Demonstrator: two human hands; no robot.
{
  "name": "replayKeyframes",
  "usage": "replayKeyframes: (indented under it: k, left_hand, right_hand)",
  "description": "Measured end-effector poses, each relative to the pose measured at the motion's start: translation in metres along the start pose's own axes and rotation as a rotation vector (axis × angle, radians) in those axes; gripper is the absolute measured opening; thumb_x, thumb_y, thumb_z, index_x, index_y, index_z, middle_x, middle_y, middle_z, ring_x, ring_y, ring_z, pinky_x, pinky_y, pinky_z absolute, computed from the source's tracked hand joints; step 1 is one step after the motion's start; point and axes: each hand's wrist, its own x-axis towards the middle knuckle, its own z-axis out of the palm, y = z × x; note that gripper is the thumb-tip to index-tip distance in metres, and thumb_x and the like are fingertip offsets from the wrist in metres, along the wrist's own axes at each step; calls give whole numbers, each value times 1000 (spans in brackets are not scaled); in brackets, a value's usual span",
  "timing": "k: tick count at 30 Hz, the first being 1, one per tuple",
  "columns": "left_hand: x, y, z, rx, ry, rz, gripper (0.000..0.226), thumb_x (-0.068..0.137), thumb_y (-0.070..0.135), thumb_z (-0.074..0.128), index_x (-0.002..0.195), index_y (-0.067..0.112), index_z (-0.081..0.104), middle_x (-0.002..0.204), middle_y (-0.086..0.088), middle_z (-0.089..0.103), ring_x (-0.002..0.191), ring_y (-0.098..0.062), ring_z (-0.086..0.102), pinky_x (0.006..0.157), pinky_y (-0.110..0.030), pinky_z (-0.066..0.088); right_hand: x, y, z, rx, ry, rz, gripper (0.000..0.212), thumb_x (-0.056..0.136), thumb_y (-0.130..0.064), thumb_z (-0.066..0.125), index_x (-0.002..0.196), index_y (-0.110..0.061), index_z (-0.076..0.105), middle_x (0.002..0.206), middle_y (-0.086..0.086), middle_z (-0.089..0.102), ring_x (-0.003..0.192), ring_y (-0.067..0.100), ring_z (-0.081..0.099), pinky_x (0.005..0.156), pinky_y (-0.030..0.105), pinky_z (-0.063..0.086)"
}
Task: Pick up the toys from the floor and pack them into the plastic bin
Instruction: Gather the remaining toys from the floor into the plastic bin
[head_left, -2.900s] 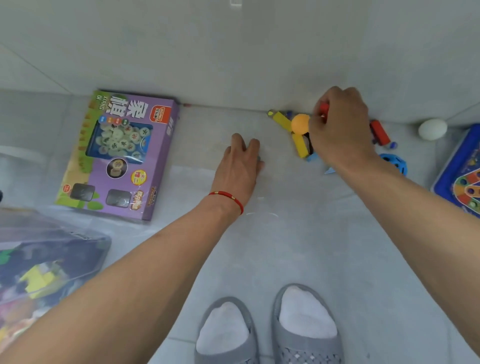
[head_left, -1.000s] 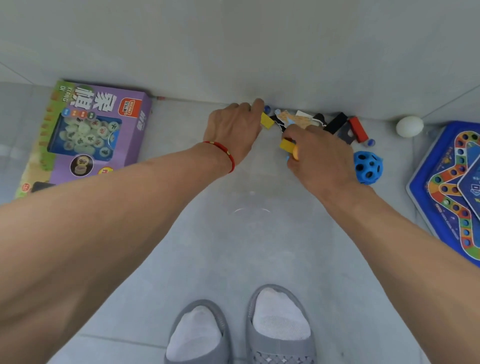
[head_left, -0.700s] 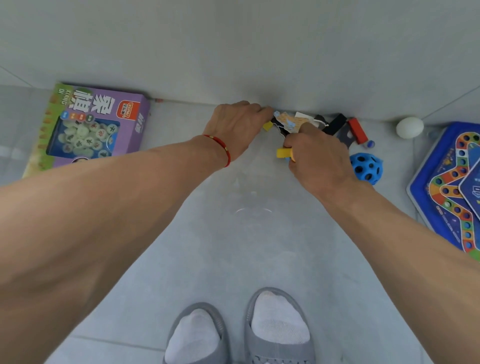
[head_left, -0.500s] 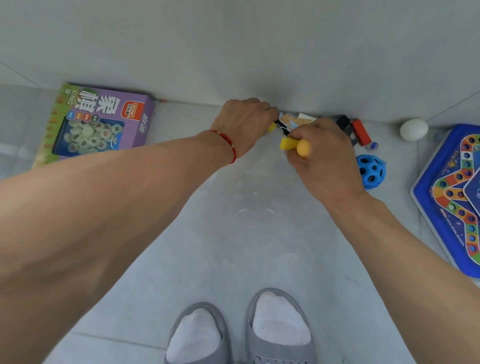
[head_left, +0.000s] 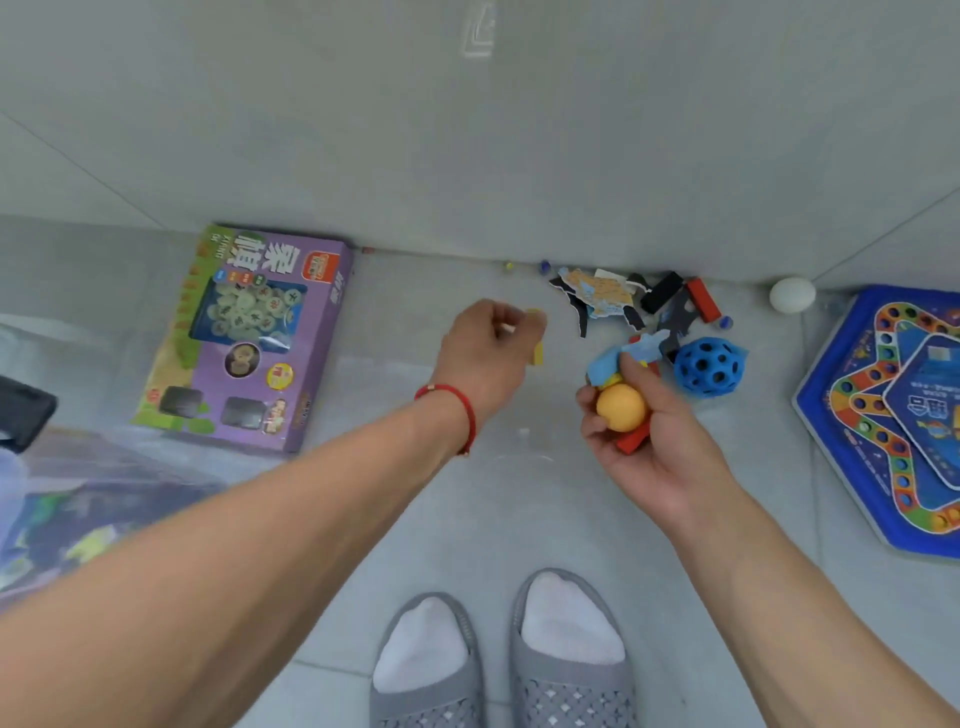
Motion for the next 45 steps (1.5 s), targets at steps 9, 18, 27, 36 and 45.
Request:
replayKeyframes:
  k: [9, 18, 27, 36, 45]
  left_hand:
    - [-188, -3, -195, -1026, 173, -427, 25, 88, 28, 45, 65, 22, 37, 60, 3, 30, 45, -12, 28, 37, -20, 13]
    - [-302, -55, -382, -1233, 458, -480, 19, 89, 15, 39, 83, 2, 52, 77, -18, 55, 64, -29, 56, 49, -31, 58]
    - [-308, -38, -437, -829, 528, -486, 51, 96, 31, 47, 140, 7, 40, 148, -26, 32, 132, -48, 38, 84, -53, 53]
    - [-266, 41, -319, -526, 265, -188, 16, 97, 14, 50, 105, 7, 63, 99, -16, 64, 85, -28, 60, 68, -36, 56]
    - [-168, 69, -132, -331, -143, -244, 21, 97, 13, 50, 111, 6, 64, 105, -17, 67, 87, -27, 62, 80, -44, 57]
  right_hand:
    - [-125, 20, 97, -665, -197, 234, 20, 89, -15, 65, 106, -6, 61, 91, 16, 74, 69, 28, 74, 38, 21, 50]
    - [-237, 141, 287, -1146, -548, 54, 33, 86, -35, 74, 112, -23, 58, 93, -9, 67, 74, 4, 69, 61, 15, 57]
    - [-260, 222, 335, -1609, -455, 76, 61, 89, -49, 57, 138, -13, 46, 141, 13, 43, 125, 41, 48, 91, 54, 54]
    - [-199, 15, 243, -1757, -148, -258, 39, 99, -33, 55, 129, -8, 53, 118, 17, 63, 97, 32, 67, 87, 46, 57]
    - [-103, -122, 46, -1881, 347, -250, 41, 98, -26, 56, 131, -2, 54, 115, 17, 64, 96, 32, 67, 84, 44, 60]
